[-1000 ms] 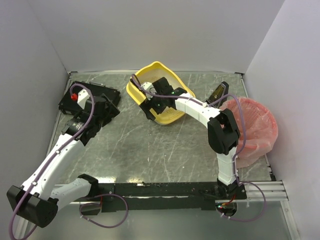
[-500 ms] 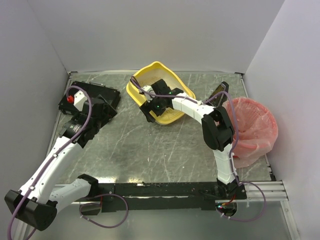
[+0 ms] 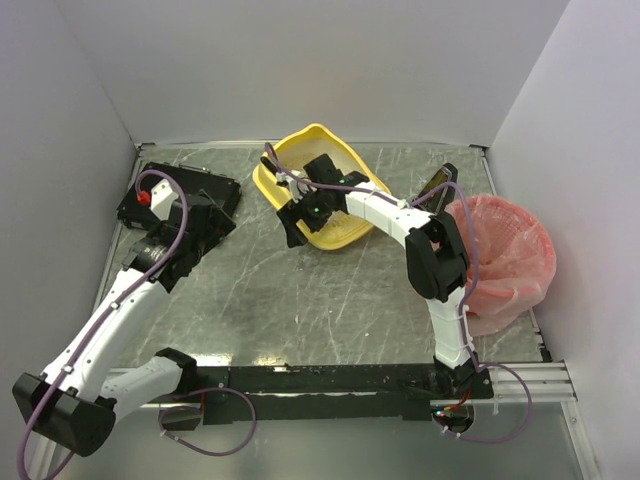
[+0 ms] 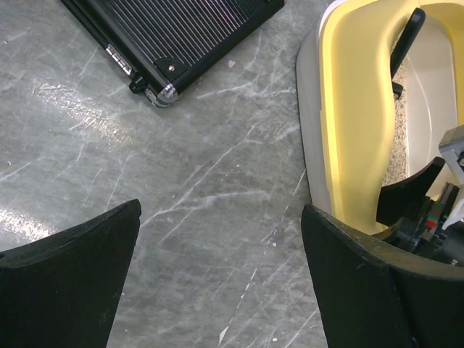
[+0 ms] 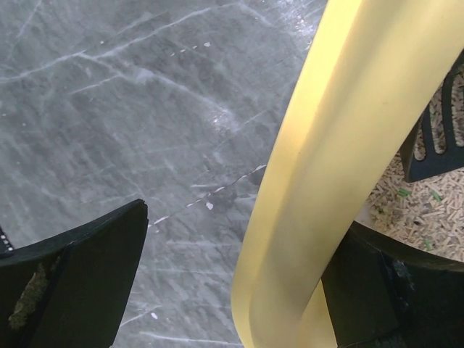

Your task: Clean the litter box

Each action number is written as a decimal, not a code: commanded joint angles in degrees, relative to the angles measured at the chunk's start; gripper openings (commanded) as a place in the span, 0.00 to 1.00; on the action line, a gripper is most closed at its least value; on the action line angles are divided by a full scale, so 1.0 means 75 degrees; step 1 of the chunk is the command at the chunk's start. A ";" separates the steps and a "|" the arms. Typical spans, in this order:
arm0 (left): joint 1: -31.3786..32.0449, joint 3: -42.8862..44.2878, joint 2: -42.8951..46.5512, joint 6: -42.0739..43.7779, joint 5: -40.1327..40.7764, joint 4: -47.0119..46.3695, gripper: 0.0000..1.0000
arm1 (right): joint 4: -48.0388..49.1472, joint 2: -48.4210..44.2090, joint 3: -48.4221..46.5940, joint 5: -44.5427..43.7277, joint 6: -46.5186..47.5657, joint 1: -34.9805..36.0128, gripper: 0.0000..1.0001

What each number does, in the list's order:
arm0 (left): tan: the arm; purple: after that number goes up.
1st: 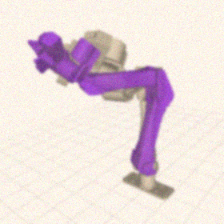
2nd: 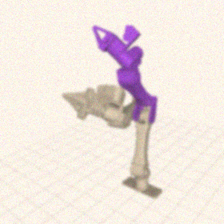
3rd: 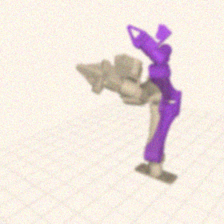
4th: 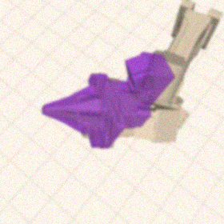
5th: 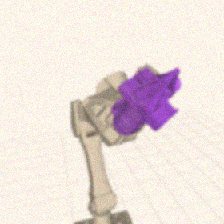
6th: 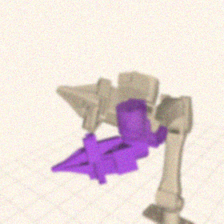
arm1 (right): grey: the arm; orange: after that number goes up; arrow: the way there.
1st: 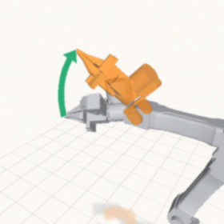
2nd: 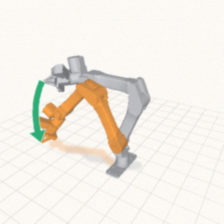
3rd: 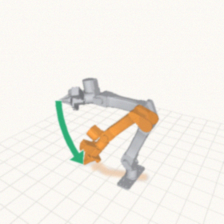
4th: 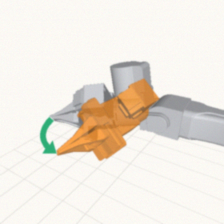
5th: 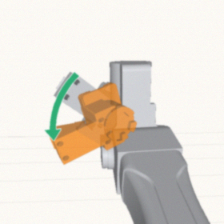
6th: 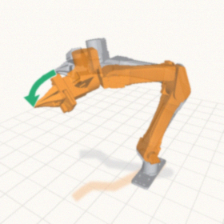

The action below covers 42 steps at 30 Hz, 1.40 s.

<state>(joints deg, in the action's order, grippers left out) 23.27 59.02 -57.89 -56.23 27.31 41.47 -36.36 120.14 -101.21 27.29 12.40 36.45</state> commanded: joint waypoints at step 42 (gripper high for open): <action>-0.0032 -0.0136 0.0324 0.0067 0.0203 0.0014 0.97 | 0.1157 -0.1428 0.1519 -0.1140 -0.2627 0.1809 0.97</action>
<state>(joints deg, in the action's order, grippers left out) 23.27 58.19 -55.55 -56.42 29.34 43.64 -25.15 110.67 -85.30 25.19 -7.18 49.74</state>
